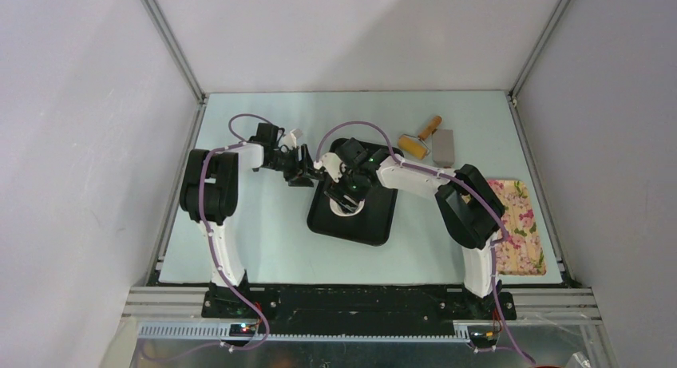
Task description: Roll out the dumpling wrappers from the dough
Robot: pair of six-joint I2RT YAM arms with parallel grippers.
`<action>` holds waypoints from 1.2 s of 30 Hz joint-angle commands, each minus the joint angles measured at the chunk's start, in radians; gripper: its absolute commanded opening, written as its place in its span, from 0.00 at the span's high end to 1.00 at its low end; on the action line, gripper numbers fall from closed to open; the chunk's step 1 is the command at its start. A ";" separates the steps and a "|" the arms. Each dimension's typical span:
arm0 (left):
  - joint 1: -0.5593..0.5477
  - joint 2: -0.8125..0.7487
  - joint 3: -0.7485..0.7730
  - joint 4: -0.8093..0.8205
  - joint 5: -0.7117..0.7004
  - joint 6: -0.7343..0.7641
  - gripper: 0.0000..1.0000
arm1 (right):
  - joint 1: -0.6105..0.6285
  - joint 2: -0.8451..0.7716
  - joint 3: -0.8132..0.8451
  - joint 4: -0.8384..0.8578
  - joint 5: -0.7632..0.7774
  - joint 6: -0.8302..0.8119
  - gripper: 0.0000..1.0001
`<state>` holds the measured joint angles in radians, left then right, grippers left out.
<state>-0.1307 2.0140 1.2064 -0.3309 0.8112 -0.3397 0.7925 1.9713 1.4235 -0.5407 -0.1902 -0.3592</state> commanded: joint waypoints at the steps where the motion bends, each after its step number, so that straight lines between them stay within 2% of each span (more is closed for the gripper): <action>1: 0.013 0.016 0.001 -0.003 -0.062 0.030 0.39 | 0.003 0.104 -0.063 -0.090 0.070 0.091 0.72; 10: 0.011 0.018 0.002 -0.002 -0.069 0.026 0.39 | 0.004 0.115 -0.071 -0.101 0.095 0.152 0.72; 22: 0.011 0.026 0.008 -0.003 -0.059 0.025 0.39 | -0.008 0.115 -0.045 -0.204 -0.001 -0.135 0.73; 25: 0.012 0.028 0.010 -0.003 -0.059 0.022 0.39 | -0.022 0.117 -0.015 -0.246 -0.027 -0.157 0.74; 29: 0.012 0.028 0.010 -0.003 -0.065 0.019 0.39 | -0.050 0.143 0.029 -0.231 0.017 -0.026 0.76; 32: 0.012 0.026 0.008 -0.002 -0.074 0.017 0.39 | -0.060 0.144 0.012 -0.190 0.081 0.121 0.79; 36: 0.013 0.025 0.008 -0.003 -0.080 0.015 0.39 | -0.049 0.143 -0.015 -0.140 0.159 0.216 0.82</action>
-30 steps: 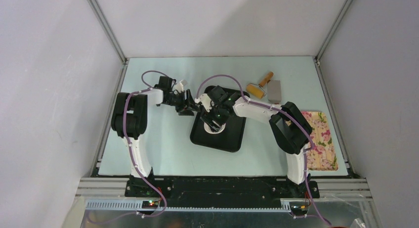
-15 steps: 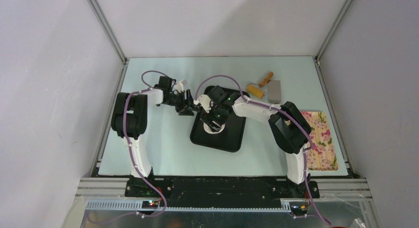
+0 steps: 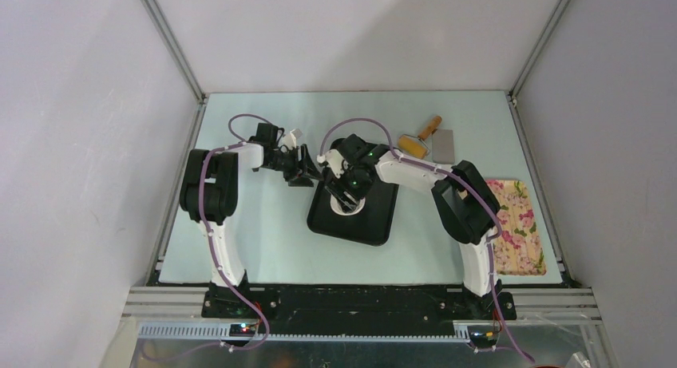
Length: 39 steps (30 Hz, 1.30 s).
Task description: Roll out the dumpling wrappers from the dough
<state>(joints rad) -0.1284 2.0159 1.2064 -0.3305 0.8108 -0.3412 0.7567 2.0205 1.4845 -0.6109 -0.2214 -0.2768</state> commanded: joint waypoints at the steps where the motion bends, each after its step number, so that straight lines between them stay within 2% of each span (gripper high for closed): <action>1: 0.009 0.023 0.008 -0.003 -0.080 0.016 0.39 | -0.009 0.097 -0.076 -0.068 0.204 0.144 0.82; 4: 0.010 0.023 0.008 -0.002 -0.082 0.015 0.39 | 0.005 0.103 -0.076 -0.070 0.205 0.140 0.82; 11: 0.009 0.024 0.010 -0.004 -0.080 0.015 0.39 | 0.008 0.082 -0.073 -0.100 0.164 -0.092 0.86; 15: 0.010 0.024 0.010 -0.004 -0.081 0.015 0.39 | -0.018 0.080 -0.030 -0.118 0.185 -0.131 0.83; 23: 0.009 0.024 0.010 -0.003 -0.081 0.015 0.39 | -0.009 0.051 0.026 -0.142 0.201 -0.155 0.52; 27: 0.010 0.024 0.010 -0.004 -0.080 0.015 0.39 | -0.008 0.047 0.054 -0.157 0.185 -0.152 0.40; 34: 0.010 0.024 0.009 -0.003 -0.081 0.015 0.39 | -0.015 0.044 0.109 -0.179 0.145 -0.132 0.25; 38: 0.010 0.023 0.010 -0.003 -0.082 0.016 0.39 | -0.024 0.038 0.128 -0.185 0.125 -0.127 0.12; 39: 0.010 0.023 0.010 -0.004 -0.082 0.016 0.39 | -0.027 0.036 0.130 -0.185 0.124 -0.127 0.06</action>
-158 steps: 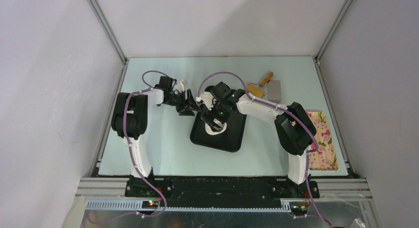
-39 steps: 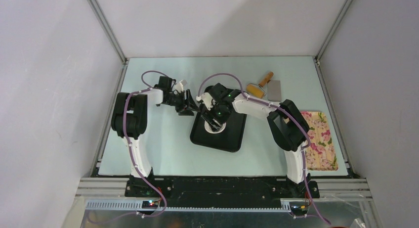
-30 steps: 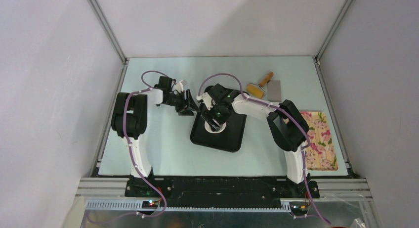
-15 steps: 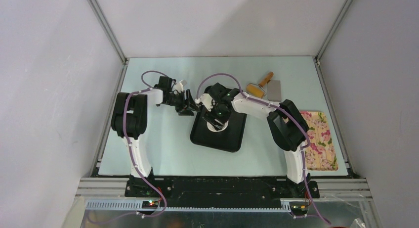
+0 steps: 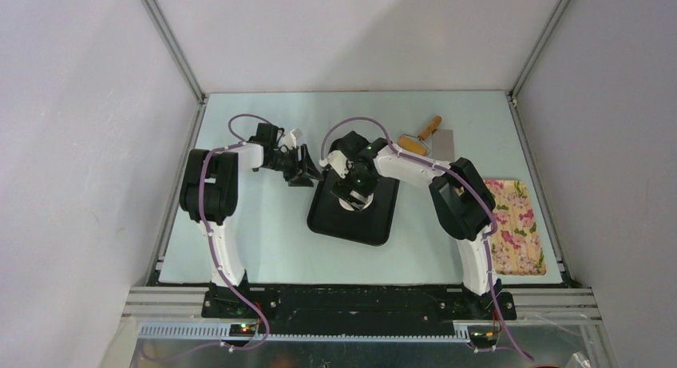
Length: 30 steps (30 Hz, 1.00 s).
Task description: Roll out the dumpling wrappers from the dough
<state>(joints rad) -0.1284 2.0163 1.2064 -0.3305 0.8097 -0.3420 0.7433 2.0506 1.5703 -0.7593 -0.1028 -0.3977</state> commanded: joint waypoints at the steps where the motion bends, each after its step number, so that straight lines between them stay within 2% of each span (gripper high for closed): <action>1: 0.010 0.022 0.010 -0.004 -0.081 0.016 0.39 | -0.015 0.003 0.045 -0.037 0.004 -0.006 0.04; 13: 0.010 0.023 0.011 -0.004 -0.082 0.017 0.39 | -0.016 -0.061 0.046 0.004 0.001 0.012 0.01; 22: 0.008 0.021 0.011 -0.004 -0.082 0.020 0.39 | 0.013 -0.026 0.061 0.033 0.000 0.018 0.01; 30: 0.008 0.022 0.012 -0.004 -0.080 0.020 0.39 | 0.034 -0.010 0.082 0.028 0.043 0.013 0.09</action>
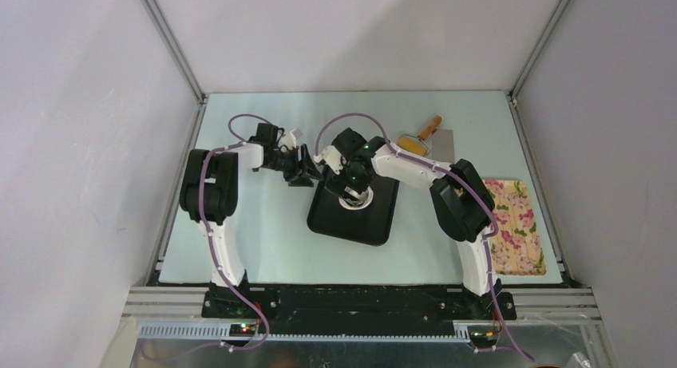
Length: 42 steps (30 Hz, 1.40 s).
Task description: Roll out the dumpling wrappers from the dough
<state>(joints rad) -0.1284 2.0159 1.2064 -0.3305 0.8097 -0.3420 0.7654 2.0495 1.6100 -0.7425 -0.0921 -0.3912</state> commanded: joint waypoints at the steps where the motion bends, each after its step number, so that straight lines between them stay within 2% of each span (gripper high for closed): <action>1: 0.008 0.023 0.012 -0.003 -0.080 0.021 0.39 | 0.013 -0.006 0.041 0.009 0.037 0.004 0.10; 7: 0.008 0.021 0.011 -0.004 -0.079 0.021 0.39 | 0.011 0.009 0.038 -0.001 0.040 0.005 0.14; 20: 0.008 0.022 0.012 -0.004 -0.077 0.022 0.39 | 0.007 0.023 0.026 -0.012 -0.009 0.014 0.29; 28: 0.008 0.022 0.011 -0.003 -0.077 0.021 0.39 | 0.007 0.034 0.016 -0.023 -0.005 0.013 0.51; 29: 0.008 0.022 0.011 -0.004 -0.077 0.021 0.39 | 0.007 0.036 0.015 -0.020 -0.001 0.014 0.55; 31: 0.009 0.023 0.012 -0.003 -0.077 0.021 0.39 | 0.011 0.037 0.006 -0.013 0.023 0.018 0.57; 38: 0.007 0.024 0.011 -0.004 -0.079 0.020 0.39 | 0.008 0.065 0.012 -0.020 0.166 0.170 0.60; 42: 0.009 0.022 0.012 -0.004 -0.078 0.020 0.39 | 0.029 0.072 -0.008 -0.009 0.197 0.165 0.62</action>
<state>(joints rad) -0.1284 2.0159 1.2064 -0.3305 0.8097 -0.3416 0.7795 2.0647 1.6184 -0.7471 0.0074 -0.2638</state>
